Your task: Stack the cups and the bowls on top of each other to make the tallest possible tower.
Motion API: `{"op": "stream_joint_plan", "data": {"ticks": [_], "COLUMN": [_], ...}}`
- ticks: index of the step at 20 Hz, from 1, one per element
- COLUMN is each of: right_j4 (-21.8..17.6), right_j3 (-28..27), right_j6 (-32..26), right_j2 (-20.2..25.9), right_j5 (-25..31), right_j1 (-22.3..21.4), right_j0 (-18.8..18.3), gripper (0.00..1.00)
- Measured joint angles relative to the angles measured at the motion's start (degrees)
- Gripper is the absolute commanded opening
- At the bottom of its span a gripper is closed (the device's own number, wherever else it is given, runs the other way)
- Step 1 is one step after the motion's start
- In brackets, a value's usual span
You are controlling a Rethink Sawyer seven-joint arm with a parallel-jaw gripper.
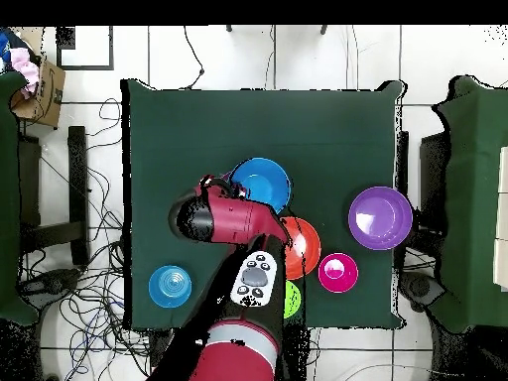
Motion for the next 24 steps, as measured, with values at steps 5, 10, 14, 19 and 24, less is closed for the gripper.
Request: {"op": "stream_joint_plan", "data": {"ticks": [5, 10, 14, 19, 24], "right_j4": [0.87, 1.73, 2.61, 3.20, 3.44], "right_j3": [0.32, 0.36, 0.22, 0.35, 0.38], "right_j6": [0.04, 0.05, 0.02, 0.04, 0.04], "right_j2": [0.06, 0.37, 0.44, 0.44, 0.43], "right_j5": [-1.32, -3.71, -6.03, -7.51, -7.54], "right_j1": [0.82, 1.70, 2.70, 2.89, 2.91], "right_j0": [1.09, 2.04, 2.66, 2.79, 2.82], "gripper": [1.00, 1.00, 0.00, 0.00, 0.00]}}
